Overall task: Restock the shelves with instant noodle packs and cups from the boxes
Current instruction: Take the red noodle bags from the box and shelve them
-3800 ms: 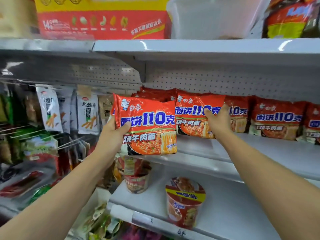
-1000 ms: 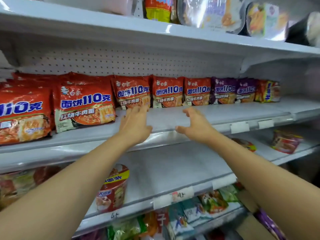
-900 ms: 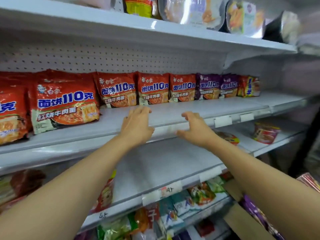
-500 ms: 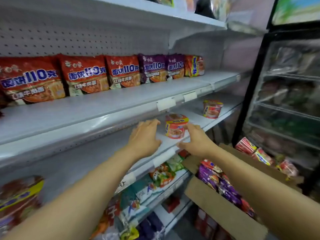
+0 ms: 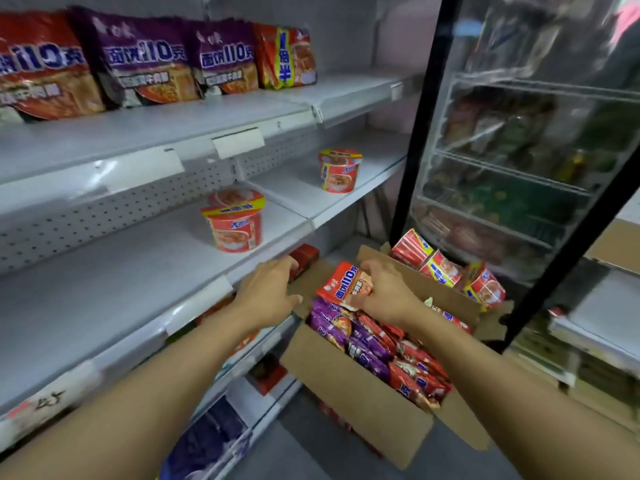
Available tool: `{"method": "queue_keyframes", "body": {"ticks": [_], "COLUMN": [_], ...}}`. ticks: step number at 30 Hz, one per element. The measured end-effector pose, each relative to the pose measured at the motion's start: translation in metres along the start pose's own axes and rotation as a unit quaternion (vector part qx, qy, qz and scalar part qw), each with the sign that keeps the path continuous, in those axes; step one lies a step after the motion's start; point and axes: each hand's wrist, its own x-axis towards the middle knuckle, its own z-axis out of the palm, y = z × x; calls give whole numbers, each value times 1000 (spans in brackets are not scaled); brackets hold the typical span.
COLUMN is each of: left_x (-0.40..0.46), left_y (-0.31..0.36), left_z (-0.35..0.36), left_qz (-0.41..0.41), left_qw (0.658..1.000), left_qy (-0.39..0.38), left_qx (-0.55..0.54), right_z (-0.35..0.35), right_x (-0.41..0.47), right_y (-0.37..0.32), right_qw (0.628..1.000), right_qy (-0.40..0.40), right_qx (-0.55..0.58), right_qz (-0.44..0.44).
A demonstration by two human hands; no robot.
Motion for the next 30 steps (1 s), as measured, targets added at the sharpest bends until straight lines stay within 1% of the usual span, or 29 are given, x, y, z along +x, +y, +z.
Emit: {"method": "queue_keyframes", "body": {"ticks": [3, 12, 16, 24, 27, 30], "left_x": [27, 83, 105, 167, 193, 223], "left_y": [23, 65, 71, 74, 78, 87], "left_z": [34, 104, 130, 170, 186, 203], "left_qz": [5, 13, 4, -8, 0, 16], "left_qw": [1000, 995, 993, 984, 981, 976], "left_qy": [-16, -88, -111, -162, -179, -200], "left_qx": [-9, -50, -47, -74, -79, -81], "right_z": [-8, -17, -17, -12, -9, -4], "right_x": [9, 22, 35, 78, 94, 107], "right_y": [48, 145, 175, 214, 233, 252], "right_qw": [999, 992, 987, 976, 969, 959], "right_qy": [-6, -14, -18, -29, -41, -31], "right_qx": [6, 48, 69, 80, 84, 92], "right_qz": [31, 118, 145, 199, 229, 265]}}
